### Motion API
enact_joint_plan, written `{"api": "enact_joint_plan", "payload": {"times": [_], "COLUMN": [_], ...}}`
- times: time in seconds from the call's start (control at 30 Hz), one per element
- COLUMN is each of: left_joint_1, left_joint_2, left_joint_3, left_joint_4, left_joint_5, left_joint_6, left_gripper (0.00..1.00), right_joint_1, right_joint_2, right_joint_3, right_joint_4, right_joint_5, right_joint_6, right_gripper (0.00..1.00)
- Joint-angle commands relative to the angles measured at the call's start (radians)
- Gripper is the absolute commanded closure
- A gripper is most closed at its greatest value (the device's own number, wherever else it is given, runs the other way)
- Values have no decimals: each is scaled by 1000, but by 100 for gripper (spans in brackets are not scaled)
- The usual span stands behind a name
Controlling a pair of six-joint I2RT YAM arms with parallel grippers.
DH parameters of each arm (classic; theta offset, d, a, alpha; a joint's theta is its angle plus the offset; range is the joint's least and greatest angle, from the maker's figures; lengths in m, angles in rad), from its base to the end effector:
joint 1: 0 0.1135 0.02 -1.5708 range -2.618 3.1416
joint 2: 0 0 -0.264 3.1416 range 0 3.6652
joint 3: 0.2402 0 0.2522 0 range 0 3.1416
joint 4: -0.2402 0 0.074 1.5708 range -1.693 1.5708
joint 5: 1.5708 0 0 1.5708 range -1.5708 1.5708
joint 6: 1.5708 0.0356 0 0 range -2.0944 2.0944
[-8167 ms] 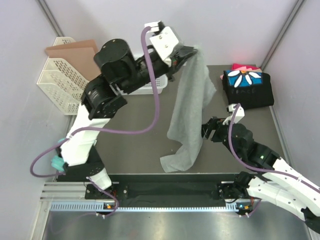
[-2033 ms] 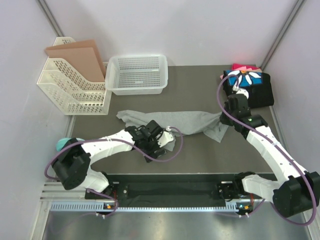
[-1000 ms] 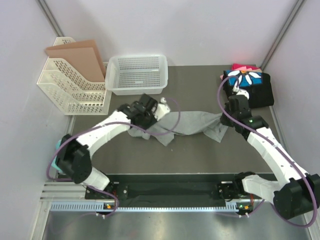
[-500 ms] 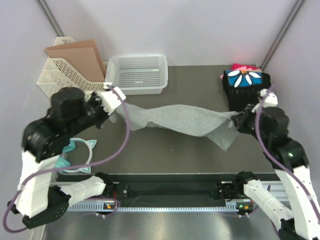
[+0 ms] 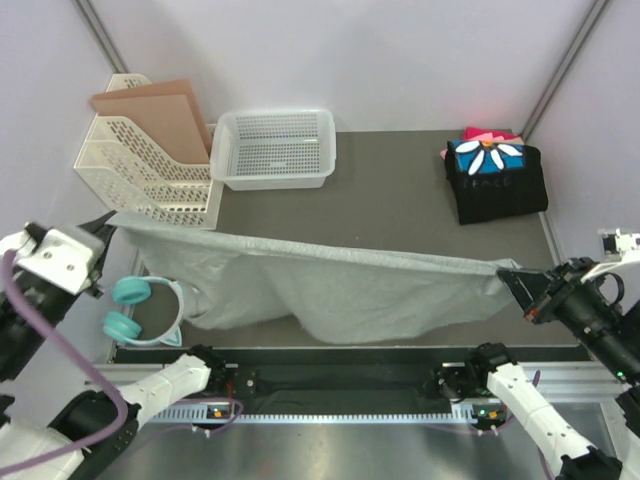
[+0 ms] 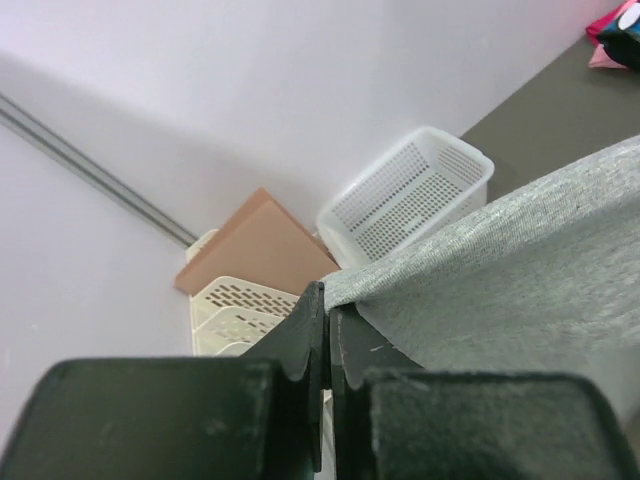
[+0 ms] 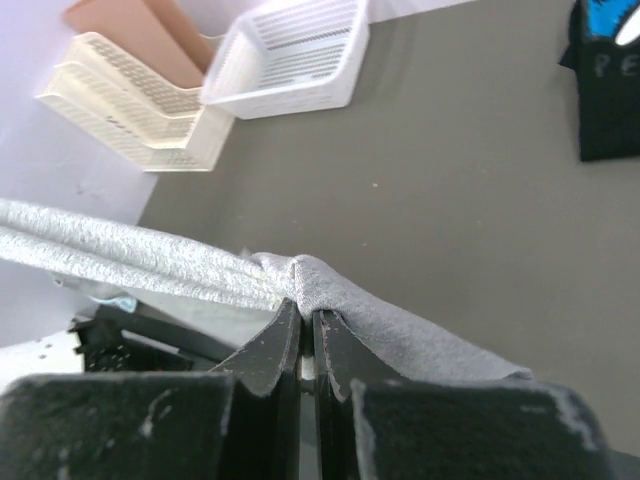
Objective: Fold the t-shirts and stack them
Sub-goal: Flatten out the tshirt
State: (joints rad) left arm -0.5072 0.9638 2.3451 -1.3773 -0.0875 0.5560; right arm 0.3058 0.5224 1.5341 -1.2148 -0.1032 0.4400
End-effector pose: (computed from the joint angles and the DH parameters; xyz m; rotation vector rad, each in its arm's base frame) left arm -0.0281 0.0192 0.5827 0.7346 1.3850 0.1069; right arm -0.0226 -0.0033 0.4626 0.0455 1.8158 0.6261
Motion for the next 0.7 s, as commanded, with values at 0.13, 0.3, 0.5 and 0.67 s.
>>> {"api": "enact_joint_plan", "payload": {"times": [0.13,0.3,0.5,0.67], "left_joint_1": [113,113,121,257], "left_joint_2": [-82,-160,11,356], "left_joint_3": [-251,-783,-1156,-1118], "left_joint_4": [13,248,578,793], "left_joint_5": [115,97,-20,9], "left_joint_6": [54,111,219,249], "left_gripper": [100,100,100,100], "right_joint_1": [-2,-2,-2,-4], "right_joint_2": [1,34,263,551], "right_joint_3": [-90,-421,-676,-668], "right_joint_4": [-8,227,556,734], "right_joint_5": [40,99,204,257], "right_joint_6": [-4,26,59,43], "right_gripper": [100,100,100,100]}}
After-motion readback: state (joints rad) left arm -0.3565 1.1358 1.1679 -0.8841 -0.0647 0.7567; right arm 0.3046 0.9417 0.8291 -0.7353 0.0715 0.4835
